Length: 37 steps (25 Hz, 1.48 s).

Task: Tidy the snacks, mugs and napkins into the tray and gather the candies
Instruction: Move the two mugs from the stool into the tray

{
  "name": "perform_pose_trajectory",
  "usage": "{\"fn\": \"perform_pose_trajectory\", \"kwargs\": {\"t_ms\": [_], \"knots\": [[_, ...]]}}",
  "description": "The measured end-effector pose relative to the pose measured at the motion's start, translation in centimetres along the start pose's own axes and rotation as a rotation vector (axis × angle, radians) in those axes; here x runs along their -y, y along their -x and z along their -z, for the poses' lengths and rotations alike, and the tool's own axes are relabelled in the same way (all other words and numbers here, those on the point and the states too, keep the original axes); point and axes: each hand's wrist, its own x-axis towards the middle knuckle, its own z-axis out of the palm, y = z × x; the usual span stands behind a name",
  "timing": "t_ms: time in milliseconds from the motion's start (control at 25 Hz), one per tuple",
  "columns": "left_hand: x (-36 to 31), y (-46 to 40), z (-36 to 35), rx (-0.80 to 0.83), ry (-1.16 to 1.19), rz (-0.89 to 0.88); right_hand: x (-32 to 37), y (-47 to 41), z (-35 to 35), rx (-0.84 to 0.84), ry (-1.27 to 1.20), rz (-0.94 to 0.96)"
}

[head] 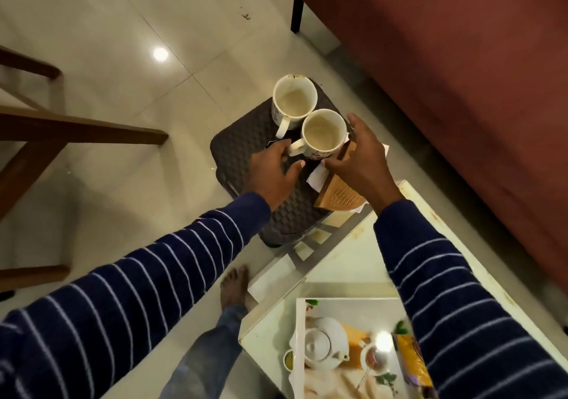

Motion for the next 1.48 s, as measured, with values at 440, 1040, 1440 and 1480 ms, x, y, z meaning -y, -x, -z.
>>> {"fn": "perform_pose_trajectory", "kwargs": {"t_ms": [440,1040,1440,1480], "knots": [[0.4,-1.2,0.9,0.019,-0.098,-0.214,-0.6,-1.4,-1.8,-0.019,0.011,0.105],[0.5,22.5,3.4,0.250,-0.155,-0.472,-4.6,27.8,-1.3,-0.345,0.010,0.063],[6.1,27.9,-3.6,0.491,-0.196,-0.339,-13.9,33.9,-6.2,-0.223,-0.078,-0.151],[6.5,27.7,-3.8,0.491,-0.203,-0.344,-14.1,33.7,-6.5,-0.210,-0.096,-0.162]]}}
